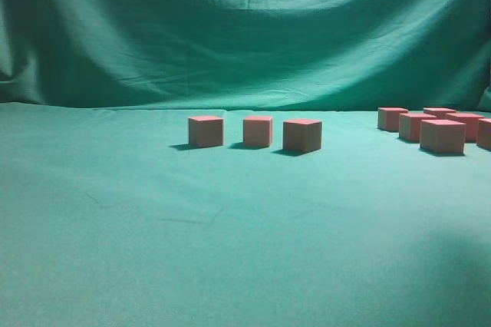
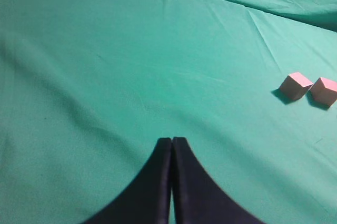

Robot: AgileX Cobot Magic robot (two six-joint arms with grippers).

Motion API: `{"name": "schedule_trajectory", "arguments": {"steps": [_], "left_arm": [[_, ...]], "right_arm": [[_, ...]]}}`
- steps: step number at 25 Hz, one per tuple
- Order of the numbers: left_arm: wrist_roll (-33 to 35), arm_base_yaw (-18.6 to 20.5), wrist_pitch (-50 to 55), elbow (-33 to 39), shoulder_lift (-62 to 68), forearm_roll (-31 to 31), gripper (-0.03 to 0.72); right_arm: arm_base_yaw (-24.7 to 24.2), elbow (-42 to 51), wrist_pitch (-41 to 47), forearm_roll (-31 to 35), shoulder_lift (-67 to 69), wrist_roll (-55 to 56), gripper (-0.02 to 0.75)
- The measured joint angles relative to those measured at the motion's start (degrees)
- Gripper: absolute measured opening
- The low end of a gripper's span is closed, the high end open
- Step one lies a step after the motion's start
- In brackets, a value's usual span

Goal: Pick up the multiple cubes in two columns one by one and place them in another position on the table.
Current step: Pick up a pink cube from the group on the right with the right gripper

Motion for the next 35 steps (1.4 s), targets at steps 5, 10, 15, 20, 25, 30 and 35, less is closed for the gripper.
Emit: {"name": "schedule_trajectory", "arguments": {"steps": [5, 10, 15, 20, 25, 30, 35], "left_arm": [[0.0, 0.0, 0.0, 0.0, 0.0, 0.0, 0.0], [0.0, 0.0, 0.0, 0.0, 0.0, 0.0, 0.0], [0.0, 0.0, 0.0, 0.0, 0.0, 0.0, 0.0], [0.0, 0.0, 0.0, 0.0, 0.0, 0.0, 0.0], [0.0, 0.0, 0.0, 0.0, 0.0, 0.0, 0.0], [0.0, 0.0, 0.0, 0.0, 0.0, 0.0, 0.0], [0.0, 0.0, 0.0, 0.0, 0.0, 0.0, 0.0]], "right_arm": [[-8.72, 14.91, -6.67, 6.66, -1.15, 0.47, 0.568], [-12.21, 26.68, -17.99, 9.77, 0.71, 0.92, 0.568], [-13.46, 30.72, -25.52, 10.02, 5.9, 2.35, 0.568], [-13.46, 30.72, -32.41, 10.45, 10.94, 2.56, 0.568], [-13.46, 30.72, -35.12, 10.25, 13.28, 2.56, 0.568], [-13.46, 30.72, -35.8, 10.11, 14.33, 2.58, 0.379], [-13.46, 30.6, -35.57, 10.11, 14.33, 2.69, 0.26]]}}
